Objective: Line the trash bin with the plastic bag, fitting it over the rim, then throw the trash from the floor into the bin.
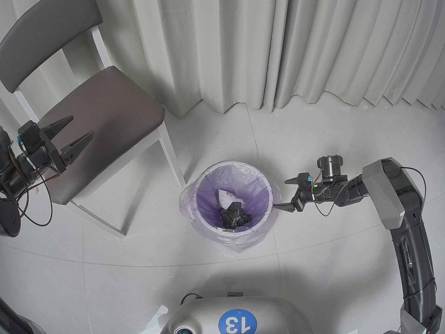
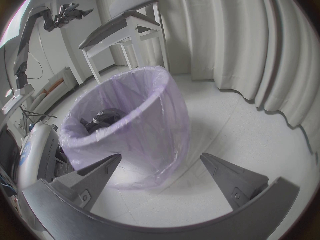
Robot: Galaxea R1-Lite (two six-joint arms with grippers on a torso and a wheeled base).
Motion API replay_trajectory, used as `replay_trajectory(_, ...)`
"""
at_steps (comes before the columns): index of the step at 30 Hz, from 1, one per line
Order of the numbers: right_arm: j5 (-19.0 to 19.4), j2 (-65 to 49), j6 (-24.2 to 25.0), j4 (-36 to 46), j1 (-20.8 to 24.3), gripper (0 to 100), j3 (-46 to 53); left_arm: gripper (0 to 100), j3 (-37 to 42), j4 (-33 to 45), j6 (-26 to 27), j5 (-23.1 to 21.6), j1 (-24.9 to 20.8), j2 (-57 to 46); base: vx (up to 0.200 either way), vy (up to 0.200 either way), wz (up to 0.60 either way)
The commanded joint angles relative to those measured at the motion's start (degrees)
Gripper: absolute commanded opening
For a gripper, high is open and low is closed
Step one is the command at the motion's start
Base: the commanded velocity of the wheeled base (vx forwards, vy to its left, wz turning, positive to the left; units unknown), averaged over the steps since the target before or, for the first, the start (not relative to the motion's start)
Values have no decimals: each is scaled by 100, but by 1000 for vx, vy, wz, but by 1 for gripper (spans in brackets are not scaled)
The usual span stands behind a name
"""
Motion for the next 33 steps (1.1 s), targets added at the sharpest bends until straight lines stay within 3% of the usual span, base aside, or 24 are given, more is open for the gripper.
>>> replay_trajectory(1,121,442,8,605,256,100,-727,100,91,-63,21,2,20,133,0,0,0)
replay_trajectory(2,156,442,8,763,274,100,-727,100,108,-107,12,2,20,142,0,0,0)
replay_trajectory(3,183,442,8,825,282,0,-727,100,126,-151,3,2,29,151,0,0,0)
replay_trajectory(19,200,846,342,816,10,0,-727,100,469,-802,-14,11,64,441,0,0,0)
replay_trajectory(25,200,1171,404,368,-52,0,-727,100,565,-1021,-6,2,46,529,0,0,0)
replay_trajectory(31,191,1180,940,-19,98,0,-727,100,574,-1039,3,2,38,564,0,0,0)
replay_trajectory(33,200,1250,1344,-494,212,0,-727,100,645,-1039,21,2,20,581,0,0,0)
